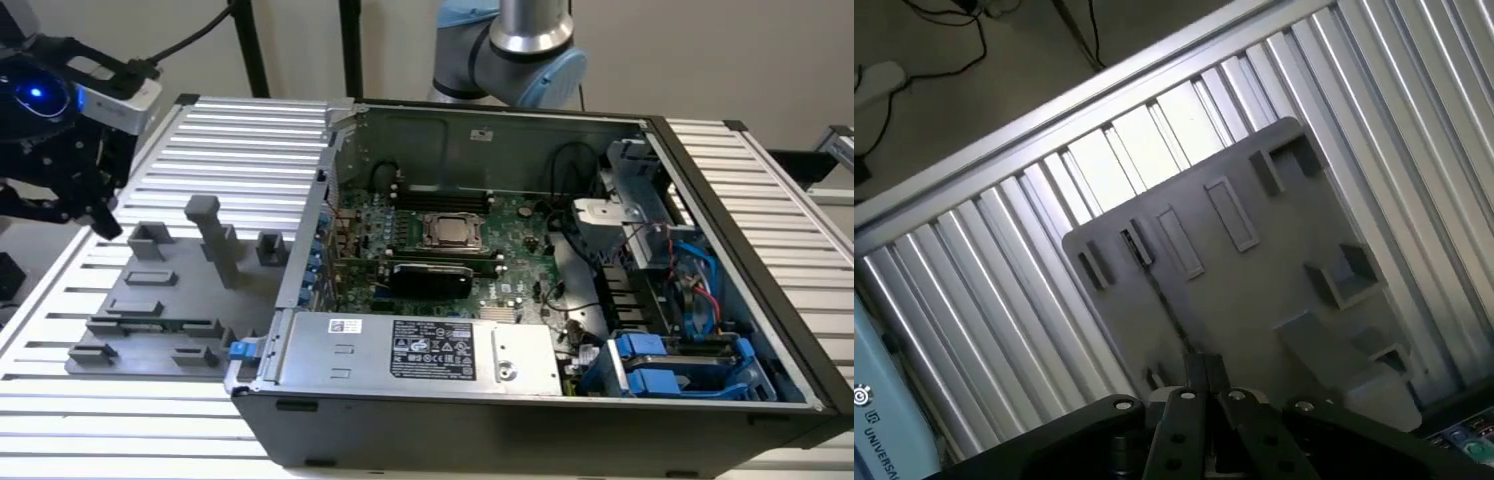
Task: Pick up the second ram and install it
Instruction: 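Pick up the second ram and move it above second insertion slot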
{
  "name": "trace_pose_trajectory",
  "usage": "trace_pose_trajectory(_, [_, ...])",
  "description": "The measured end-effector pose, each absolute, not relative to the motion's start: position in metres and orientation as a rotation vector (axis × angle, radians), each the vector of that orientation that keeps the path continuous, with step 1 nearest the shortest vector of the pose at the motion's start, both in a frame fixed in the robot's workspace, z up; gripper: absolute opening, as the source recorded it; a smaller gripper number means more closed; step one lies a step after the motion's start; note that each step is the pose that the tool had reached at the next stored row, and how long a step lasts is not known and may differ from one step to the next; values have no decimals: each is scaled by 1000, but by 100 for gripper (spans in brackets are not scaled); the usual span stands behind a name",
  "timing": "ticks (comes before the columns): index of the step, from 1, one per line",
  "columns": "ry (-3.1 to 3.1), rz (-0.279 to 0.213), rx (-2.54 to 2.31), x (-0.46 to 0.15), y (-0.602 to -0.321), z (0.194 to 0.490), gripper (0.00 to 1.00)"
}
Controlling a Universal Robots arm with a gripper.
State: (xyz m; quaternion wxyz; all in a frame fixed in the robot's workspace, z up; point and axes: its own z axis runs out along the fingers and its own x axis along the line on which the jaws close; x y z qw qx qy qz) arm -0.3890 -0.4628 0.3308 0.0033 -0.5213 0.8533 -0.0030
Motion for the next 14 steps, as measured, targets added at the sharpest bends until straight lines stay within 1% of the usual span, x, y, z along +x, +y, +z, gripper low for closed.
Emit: trace_pose_trajectory(14, [2462, -27, -1952, -389, -463, 326, 0])
